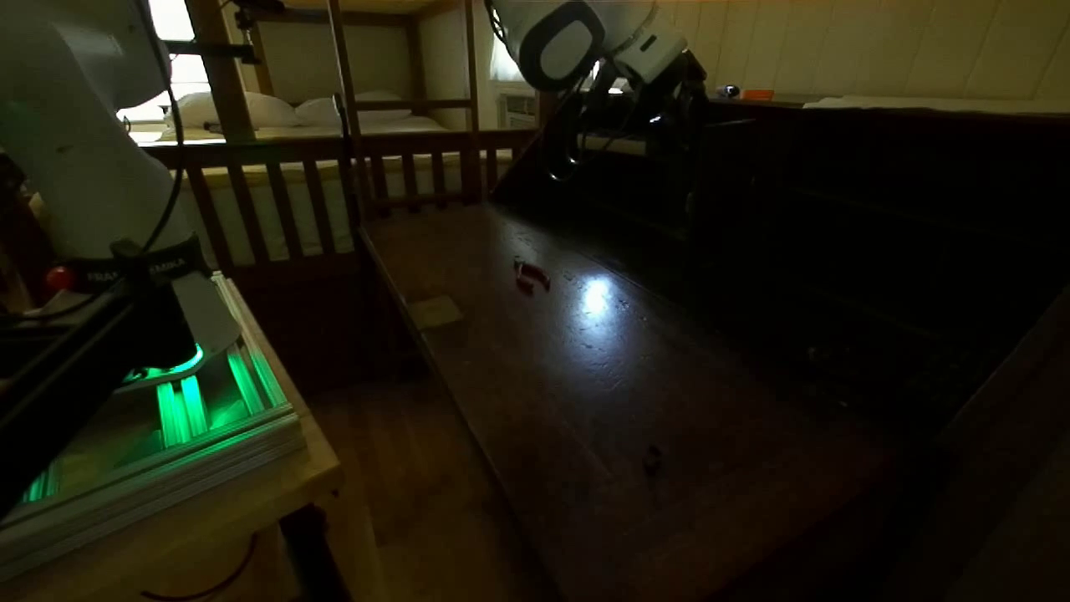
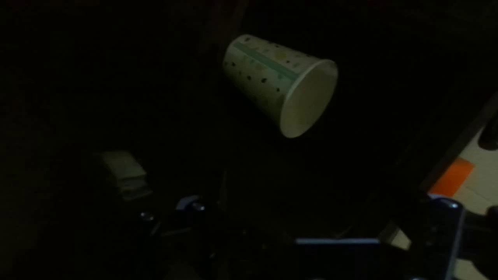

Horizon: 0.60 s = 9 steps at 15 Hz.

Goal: Put the paper cup in the middle compartment

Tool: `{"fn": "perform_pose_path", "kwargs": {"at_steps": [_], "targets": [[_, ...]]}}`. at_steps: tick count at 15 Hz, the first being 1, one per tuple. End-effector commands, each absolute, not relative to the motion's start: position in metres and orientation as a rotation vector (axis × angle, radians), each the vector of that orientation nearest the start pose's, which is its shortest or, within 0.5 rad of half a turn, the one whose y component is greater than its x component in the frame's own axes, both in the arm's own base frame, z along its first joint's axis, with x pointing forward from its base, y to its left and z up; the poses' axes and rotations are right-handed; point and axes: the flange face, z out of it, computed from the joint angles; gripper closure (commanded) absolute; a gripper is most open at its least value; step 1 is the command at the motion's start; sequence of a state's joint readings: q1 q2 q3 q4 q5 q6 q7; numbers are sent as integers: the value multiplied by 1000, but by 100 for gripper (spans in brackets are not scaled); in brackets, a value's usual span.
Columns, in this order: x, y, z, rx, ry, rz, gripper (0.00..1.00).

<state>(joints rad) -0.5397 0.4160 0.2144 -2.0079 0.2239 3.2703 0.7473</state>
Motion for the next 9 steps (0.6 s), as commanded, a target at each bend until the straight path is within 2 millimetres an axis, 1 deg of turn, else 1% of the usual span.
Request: {"fn": "perform_pose_path", "kwargs": {"at_steps": [1, 3, 5, 6, 7, 9], "targets": [[573, -227, 363, -2190, 1705, -913, 0], [573, -221, 356, -2302, 1712, -775, 0], [580, -202, 352, -2370, 1670, -608, 0], [583, -195, 348, -2392, 1654, -551, 0], [586, -187, 346, -2411, 1643, -501, 0], [596, -176, 340, -2431, 1643, -480, 0]]}}
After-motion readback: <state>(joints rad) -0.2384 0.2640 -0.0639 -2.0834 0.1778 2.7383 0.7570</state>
